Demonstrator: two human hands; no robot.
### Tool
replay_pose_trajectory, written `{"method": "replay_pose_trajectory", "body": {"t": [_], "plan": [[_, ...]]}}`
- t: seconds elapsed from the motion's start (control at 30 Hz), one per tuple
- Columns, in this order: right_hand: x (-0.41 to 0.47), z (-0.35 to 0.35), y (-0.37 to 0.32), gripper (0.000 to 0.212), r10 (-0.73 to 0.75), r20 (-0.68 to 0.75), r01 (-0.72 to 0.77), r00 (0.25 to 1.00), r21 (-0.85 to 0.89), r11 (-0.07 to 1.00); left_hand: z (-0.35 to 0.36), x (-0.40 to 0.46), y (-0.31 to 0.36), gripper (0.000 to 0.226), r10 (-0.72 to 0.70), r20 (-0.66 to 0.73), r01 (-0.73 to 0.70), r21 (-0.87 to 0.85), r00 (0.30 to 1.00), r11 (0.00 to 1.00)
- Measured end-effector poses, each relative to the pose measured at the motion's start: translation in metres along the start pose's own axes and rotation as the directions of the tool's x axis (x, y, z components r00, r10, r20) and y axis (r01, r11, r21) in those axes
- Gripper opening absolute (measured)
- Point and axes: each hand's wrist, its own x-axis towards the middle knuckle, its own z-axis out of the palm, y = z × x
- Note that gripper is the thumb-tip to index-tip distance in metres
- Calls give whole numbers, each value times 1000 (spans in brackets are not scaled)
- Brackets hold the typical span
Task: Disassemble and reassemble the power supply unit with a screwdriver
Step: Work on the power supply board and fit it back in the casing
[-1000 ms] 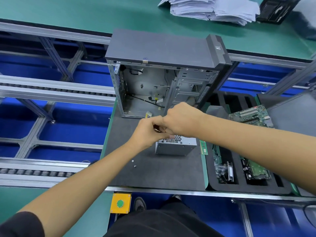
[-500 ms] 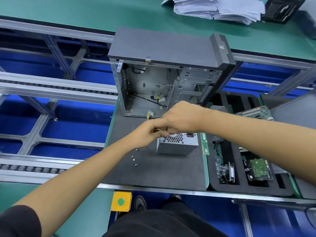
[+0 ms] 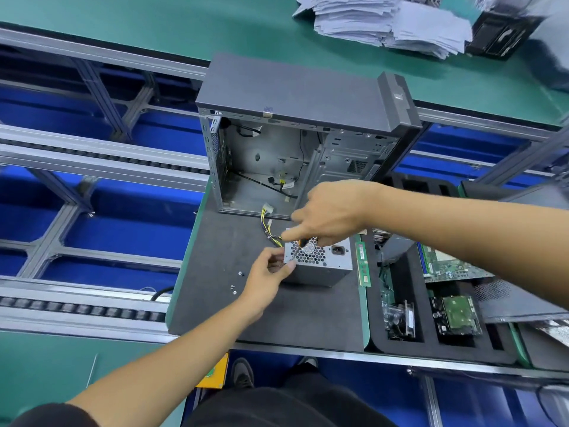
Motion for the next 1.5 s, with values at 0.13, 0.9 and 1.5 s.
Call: {"method": "replay_pose_trajectory", "body": {"t": [0.13, 0.9, 1.5], "plan": [[3, 4, 3, 29, -271, -74, 268, 960, -47, 962, 0, 0, -3, 16, -36, -30, 34, -78, 999, 996], [23, -15, 4, 36, -263, 79, 266, 961, -24, 964, 5, 8, 7, 14, -73, -141, 67, -52, 987, 996], [28, -18, 14, 27, -102, 217, 95, 971, 46, 994, 5, 17, 6, 15, -169, -136, 153, -123, 976, 981]]}}
